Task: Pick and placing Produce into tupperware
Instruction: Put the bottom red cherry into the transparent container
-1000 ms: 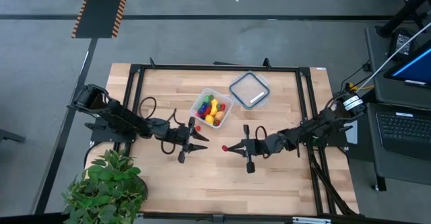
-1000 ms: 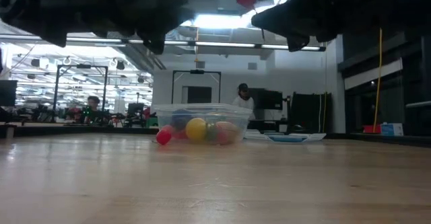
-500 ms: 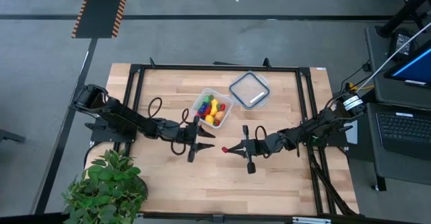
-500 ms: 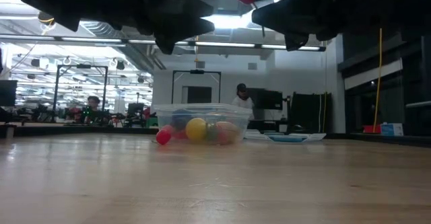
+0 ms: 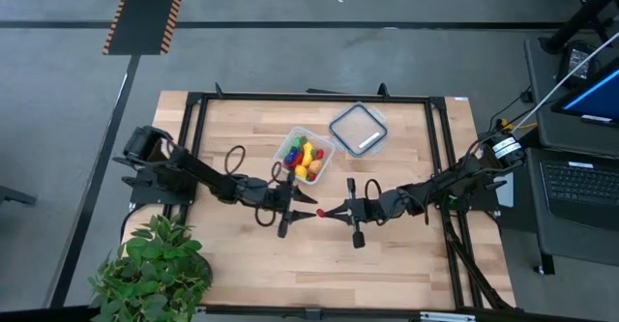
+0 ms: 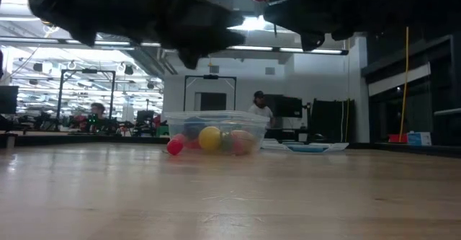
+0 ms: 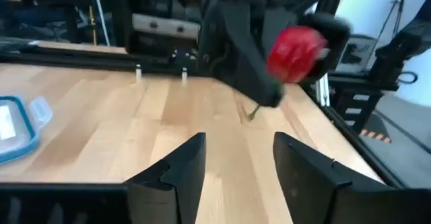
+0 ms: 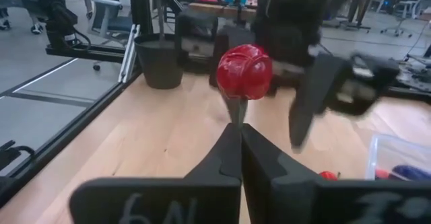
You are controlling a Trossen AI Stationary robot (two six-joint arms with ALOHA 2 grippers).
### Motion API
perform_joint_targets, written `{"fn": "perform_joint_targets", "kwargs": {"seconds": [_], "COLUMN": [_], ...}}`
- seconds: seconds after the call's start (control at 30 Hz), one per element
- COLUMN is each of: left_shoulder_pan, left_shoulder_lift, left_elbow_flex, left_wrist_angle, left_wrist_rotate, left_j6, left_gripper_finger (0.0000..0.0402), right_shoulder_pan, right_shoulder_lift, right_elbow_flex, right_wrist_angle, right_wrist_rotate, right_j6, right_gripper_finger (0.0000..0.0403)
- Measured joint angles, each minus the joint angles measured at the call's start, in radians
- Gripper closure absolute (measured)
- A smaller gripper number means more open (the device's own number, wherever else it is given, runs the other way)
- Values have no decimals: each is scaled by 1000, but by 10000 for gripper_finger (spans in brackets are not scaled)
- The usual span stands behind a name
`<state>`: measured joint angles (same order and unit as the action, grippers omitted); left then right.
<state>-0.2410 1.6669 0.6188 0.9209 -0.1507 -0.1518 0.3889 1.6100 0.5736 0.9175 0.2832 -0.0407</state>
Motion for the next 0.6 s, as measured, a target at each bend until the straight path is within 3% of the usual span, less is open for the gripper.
{"fn": "perform_joint_targets", "kwargs": {"seconds": [0.23,0.6], "left_shoulder_pan": [2,2], "left_shoulder_lift": [48,48], "left_elbow_flex": [74,93], "left_wrist_angle": [6,13], "left_wrist_rotate": [16,74], "left_j6": [79,76], "left_gripper_finger": [244,256], "right_shoulder_pan": [0,0], "right_shoulder_lift": [0,0], "right_elbow_flex": [9,9], "right_wrist_angle": [-28,-60], "right_wrist_rotate": [0,0], "right_j6": [-16,-15], "right_gripper_finger": [403,403]}}
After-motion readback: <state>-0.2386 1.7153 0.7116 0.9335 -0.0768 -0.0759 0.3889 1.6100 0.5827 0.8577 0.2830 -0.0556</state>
